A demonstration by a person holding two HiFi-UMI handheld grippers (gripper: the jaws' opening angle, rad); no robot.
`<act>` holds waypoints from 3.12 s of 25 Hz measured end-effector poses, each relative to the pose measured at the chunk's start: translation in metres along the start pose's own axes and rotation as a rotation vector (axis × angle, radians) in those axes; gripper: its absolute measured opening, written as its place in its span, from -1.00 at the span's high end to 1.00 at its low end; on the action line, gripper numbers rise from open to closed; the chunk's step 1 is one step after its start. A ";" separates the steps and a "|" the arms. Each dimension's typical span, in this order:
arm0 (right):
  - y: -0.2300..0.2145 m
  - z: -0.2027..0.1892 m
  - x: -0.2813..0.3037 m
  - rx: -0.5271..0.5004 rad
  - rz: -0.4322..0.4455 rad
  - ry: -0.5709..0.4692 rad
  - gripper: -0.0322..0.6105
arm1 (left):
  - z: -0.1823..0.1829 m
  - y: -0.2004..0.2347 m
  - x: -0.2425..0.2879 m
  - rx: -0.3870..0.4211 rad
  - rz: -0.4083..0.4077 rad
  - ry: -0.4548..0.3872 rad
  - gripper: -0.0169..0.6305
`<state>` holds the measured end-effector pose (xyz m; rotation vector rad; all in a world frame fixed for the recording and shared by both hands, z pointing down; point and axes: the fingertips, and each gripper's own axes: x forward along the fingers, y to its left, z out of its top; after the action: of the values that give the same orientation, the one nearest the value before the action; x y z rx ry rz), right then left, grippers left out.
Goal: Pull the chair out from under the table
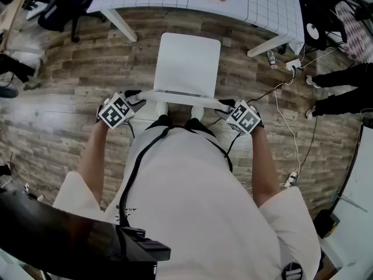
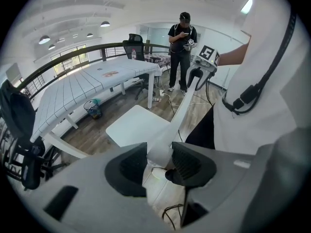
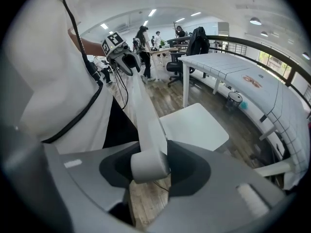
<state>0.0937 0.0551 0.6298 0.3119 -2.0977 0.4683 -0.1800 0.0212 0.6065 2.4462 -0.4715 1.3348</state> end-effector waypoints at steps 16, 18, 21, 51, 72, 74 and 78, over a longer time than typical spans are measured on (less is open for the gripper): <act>0.028 -0.011 0.002 -0.013 0.018 0.028 0.38 | -0.015 -0.026 -0.005 0.001 -0.041 -0.003 0.44; 0.028 -0.011 0.002 -0.014 0.015 0.032 0.38 | -0.016 -0.026 -0.005 0.001 -0.046 -0.003 0.43; 0.027 -0.011 0.002 -0.010 0.017 0.033 0.37 | -0.013 -0.026 -0.005 -0.004 -0.050 -0.009 0.41; -0.019 0.159 -0.108 0.000 -0.088 -0.462 0.58 | 0.223 0.003 -0.059 0.045 -0.002 -0.527 0.53; -0.064 0.225 -0.205 0.274 -0.225 -1.037 0.88 | 0.260 0.052 -0.117 -0.104 0.133 -0.784 0.95; -0.065 0.225 -0.205 0.292 -0.228 -1.051 0.88 | 0.256 0.058 -0.123 -0.153 0.155 -0.816 0.95; -0.060 0.226 -0.197 0.289 -0.215 -1.030 0.88 | 0.244 0.064 -0.123 -0.210 0.190 -0.828 0.95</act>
<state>0.0534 -0.0917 0.3648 1.1240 -2.9224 0.5418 -0.0885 -0.1220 0.3836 2.7176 -0.9887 0.2270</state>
